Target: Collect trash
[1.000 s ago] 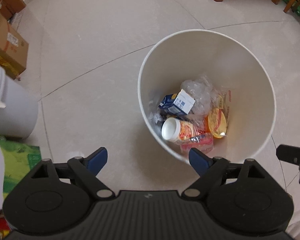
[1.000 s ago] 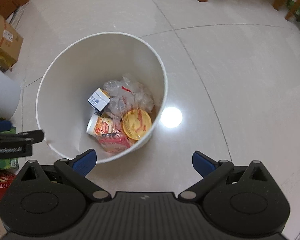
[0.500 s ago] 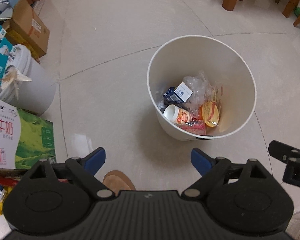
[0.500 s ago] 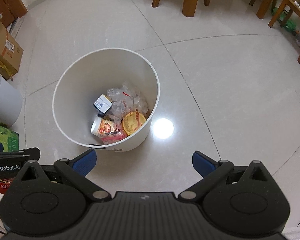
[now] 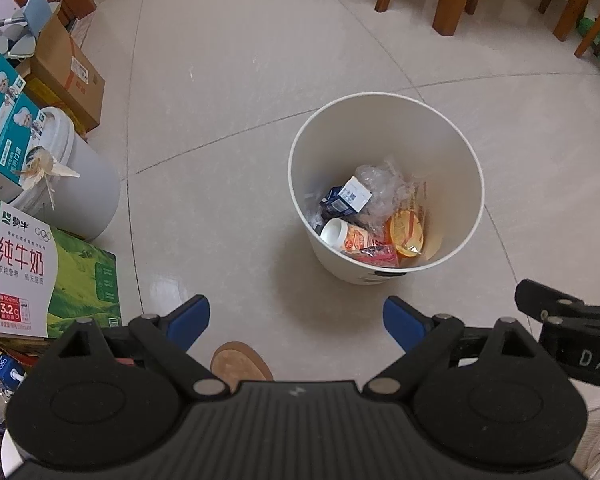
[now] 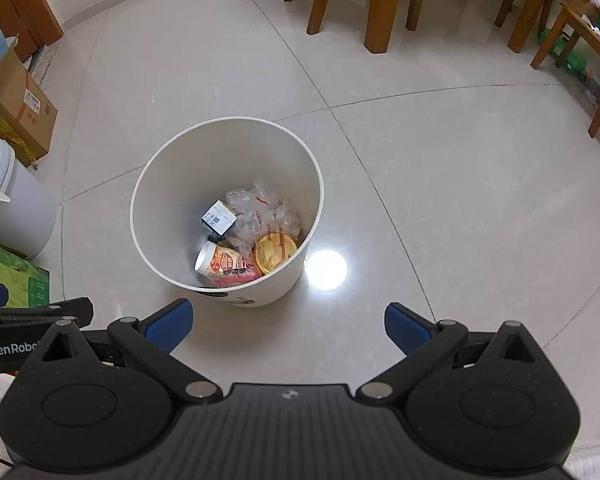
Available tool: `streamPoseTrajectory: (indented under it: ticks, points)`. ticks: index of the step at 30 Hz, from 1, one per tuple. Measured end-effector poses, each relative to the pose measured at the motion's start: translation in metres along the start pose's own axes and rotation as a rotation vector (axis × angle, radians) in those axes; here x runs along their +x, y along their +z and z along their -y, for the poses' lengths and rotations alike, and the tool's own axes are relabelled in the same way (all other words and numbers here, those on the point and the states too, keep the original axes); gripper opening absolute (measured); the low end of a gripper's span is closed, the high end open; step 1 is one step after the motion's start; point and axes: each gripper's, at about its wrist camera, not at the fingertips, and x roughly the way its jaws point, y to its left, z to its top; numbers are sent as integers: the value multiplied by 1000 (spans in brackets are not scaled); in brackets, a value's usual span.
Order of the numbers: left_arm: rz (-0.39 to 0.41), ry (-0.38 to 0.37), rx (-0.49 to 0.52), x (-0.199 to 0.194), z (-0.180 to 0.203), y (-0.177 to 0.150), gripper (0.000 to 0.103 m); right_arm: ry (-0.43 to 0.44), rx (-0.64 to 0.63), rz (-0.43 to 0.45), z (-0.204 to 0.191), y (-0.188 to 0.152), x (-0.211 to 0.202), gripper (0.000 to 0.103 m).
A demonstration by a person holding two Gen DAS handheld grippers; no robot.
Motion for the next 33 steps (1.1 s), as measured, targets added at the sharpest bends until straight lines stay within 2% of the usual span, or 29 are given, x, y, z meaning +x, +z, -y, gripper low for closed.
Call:
streamPoseTrajectory:
  ticks: [16,33]
  points:
    - [32,13,11,-14,1,-6,95,6,12,2,3,-5,-7,103]
    - [27,28,4,-16,-1,-8,95,8,19,-4,1,-7,-6,103]
